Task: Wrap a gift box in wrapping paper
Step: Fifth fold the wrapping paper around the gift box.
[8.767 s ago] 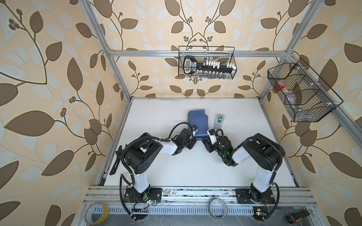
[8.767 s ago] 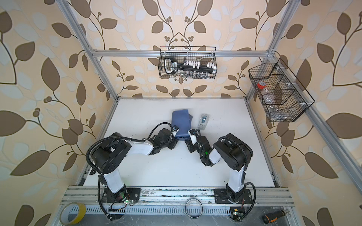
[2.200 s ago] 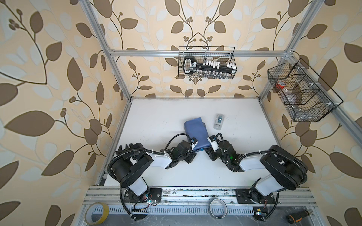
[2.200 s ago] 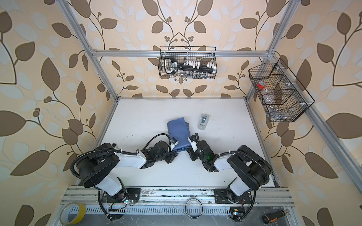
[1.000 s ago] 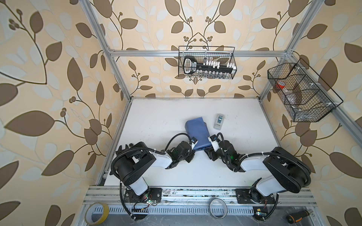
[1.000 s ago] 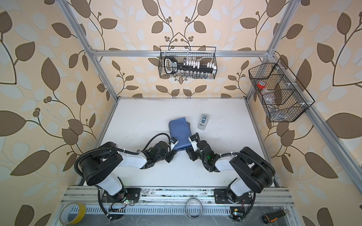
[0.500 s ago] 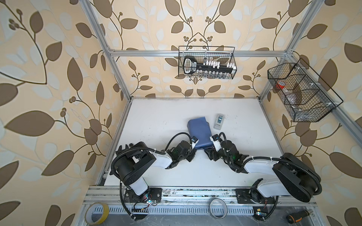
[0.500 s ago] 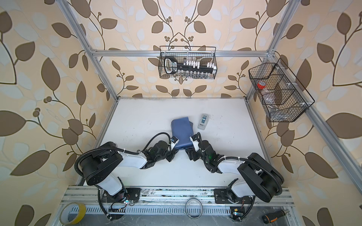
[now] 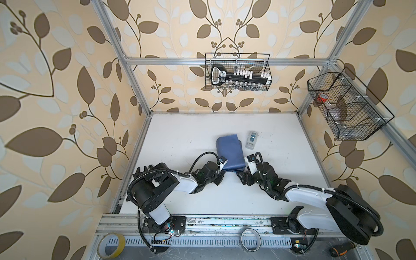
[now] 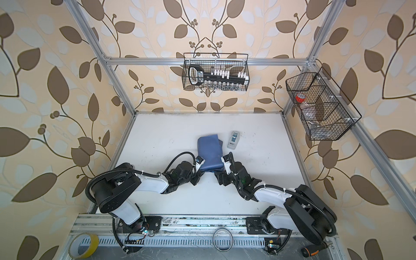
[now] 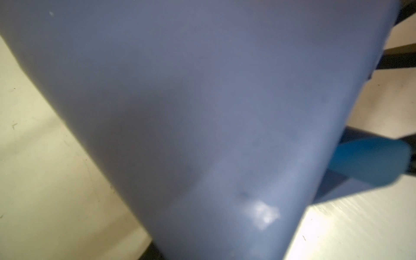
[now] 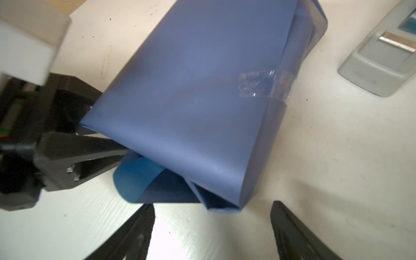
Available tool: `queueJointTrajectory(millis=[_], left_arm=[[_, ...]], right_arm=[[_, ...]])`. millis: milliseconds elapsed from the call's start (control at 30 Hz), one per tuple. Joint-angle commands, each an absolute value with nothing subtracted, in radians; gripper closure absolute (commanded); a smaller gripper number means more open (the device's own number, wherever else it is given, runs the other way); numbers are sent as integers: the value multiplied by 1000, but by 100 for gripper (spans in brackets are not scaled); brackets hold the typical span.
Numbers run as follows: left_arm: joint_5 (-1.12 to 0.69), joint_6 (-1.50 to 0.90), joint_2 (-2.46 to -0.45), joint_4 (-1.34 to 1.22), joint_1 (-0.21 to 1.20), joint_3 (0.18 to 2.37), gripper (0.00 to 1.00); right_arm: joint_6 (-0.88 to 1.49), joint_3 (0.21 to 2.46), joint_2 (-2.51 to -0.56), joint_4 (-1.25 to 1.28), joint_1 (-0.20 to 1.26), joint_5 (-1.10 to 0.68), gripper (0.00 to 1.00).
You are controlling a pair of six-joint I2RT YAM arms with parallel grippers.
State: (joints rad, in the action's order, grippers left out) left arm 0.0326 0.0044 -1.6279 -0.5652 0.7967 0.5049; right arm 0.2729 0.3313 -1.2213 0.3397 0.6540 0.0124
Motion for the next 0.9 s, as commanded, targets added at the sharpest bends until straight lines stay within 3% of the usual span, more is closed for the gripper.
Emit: queueJointTrajectory(millis=[0, 200, 500, 867], left_arm=[[19, 5, -1630, -585, 787, 520, 63], [17, -1, -1635, -568, 785, 533, 63], [11, -15, -1644, -555, 785, 546, 61], [5, -24, -1646, -556, 785, 549, 61]], right_arm=[[282, 337, -1140, 223, 645, 37, 16], [307, 414, -1029, 126, 516, -30, 14], [279, 516, -1247, 143, 462, -250, 16], [290, 327, -1163, 212, 636, 12, 10]])
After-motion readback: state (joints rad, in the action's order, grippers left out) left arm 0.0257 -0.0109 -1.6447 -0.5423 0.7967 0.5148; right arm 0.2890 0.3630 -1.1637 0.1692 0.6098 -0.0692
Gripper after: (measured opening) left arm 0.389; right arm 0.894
